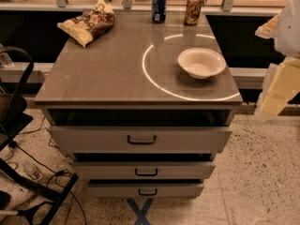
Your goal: Move paper bowl near brown chip bag
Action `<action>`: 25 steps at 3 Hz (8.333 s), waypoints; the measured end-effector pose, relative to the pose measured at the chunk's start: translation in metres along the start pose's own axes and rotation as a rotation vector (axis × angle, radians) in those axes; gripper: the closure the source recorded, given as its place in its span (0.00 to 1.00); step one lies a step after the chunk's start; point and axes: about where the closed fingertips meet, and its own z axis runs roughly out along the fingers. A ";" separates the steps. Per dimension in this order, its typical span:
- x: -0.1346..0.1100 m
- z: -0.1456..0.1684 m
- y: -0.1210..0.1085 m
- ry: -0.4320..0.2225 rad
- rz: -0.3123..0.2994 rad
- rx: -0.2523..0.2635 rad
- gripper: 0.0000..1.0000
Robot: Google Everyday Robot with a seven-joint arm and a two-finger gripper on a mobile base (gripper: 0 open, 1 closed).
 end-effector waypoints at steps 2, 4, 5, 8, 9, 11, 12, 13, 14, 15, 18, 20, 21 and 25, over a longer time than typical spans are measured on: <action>-0.003 0.004 -0.003 -0.015 -0.021 0.028 0.00; -0.037 0.040 -0.036 -0.137 -0.219 0.262 0.00; -0.050 0.045 -0.049 -0.153 -0.257 0.340 0.00; -0.042 0.095 -0.099 -0.173 -0.267 0.446 0.00; -0.039 0.111 -0.128 -0.190 -0.291 0.505 0.00; -0.032 0.154 -0.165 -0.225 -0.340 0.558 0.00; -0.029 0.158 -0.173 -0.223 -0.344 0.580 0.00; -0.029 0.156 -0.178 -0.224 -0.347 0.600 0.00; -0.034 0.158 -0.182 -0.241 -0.347 0.615 0.00; -0.039 0.161 -0.184 -0.266 -0.345 0.633 0.00; -0.049 0.164 -0.186 -0.294 -0.354 0.646 0.66; -0.052 0.165 -0.185 -0.297 -0.358 0.645 1.00; -0.052 0.165 -0.185 -0.297 -0.358 0.645 1.00; -0.173 0.178 -0.257 -0.529 -0.637 0.691 1.00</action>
Offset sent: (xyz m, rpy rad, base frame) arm 0.0454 0.0249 -0.0224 0.0105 -0.3034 0.1762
